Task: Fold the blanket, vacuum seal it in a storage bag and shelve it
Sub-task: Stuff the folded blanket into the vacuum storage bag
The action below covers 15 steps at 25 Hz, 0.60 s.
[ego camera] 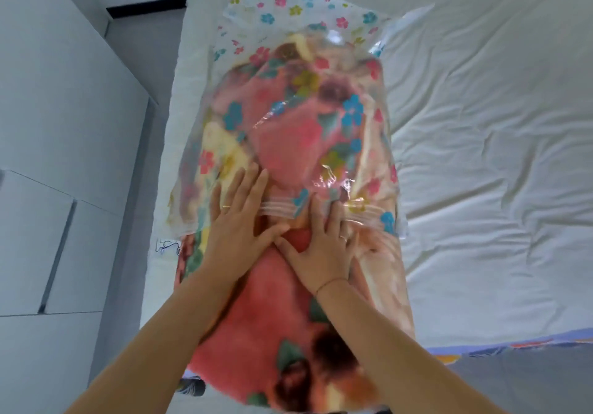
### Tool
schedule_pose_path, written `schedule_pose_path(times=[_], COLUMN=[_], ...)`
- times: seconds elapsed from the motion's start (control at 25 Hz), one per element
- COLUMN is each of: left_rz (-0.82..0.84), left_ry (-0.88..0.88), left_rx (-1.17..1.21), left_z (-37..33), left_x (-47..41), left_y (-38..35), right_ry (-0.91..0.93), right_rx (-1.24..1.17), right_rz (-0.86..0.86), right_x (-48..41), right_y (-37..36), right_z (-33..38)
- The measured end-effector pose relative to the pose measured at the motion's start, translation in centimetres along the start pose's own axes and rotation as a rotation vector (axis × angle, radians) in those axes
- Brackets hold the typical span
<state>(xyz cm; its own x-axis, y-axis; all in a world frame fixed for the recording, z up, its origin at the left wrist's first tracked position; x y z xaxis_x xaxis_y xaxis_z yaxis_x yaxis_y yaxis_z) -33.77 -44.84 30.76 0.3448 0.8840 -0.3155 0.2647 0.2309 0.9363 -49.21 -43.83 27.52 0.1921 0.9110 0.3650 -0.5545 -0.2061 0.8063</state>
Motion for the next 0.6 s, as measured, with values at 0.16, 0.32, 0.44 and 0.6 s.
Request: schedule_pose_path(times=[0.16,0.32,0.44,0.6], left_rz=[0.113,0.047,0.010,0.033], left_ry=[0.106,0.065,0.054,-0.065], left_rx=[-0.102,-0.138,-0.184,-0.154], left_z=[3.6,2.6,1.6,0.5], left_x=[1.6,2.5,2.6,6.8], left_y=[-2.1,-4.8,-5.7,-4.8], right_ry=[0.278,0.385,0.465,0.577], right_rx=[-0.147,-0.189,-0.105,-0.049], right_rz=[-0.072,-0.515,-0.615,-0.538], right_x=[-1.5,-4.6,-4.4,0.4], right_y=[1.3,3.8,4.6,3.5], right_z=[-2.5,-7.8,-9.3,-14.3])
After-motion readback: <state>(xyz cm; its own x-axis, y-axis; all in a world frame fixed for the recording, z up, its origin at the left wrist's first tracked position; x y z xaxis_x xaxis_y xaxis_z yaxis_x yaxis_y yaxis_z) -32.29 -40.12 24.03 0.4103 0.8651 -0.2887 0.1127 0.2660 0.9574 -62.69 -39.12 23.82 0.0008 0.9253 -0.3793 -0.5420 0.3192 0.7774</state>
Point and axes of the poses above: each hand's wrist, its own x-axis away from the middle knuckle, its own y-axis out of the back of the hand, z = x × y, the point moved 2 cm from there along -x, towards the middle knuckle, and after that the axes turned 14 degrees about -y, right-handed, at the moved point
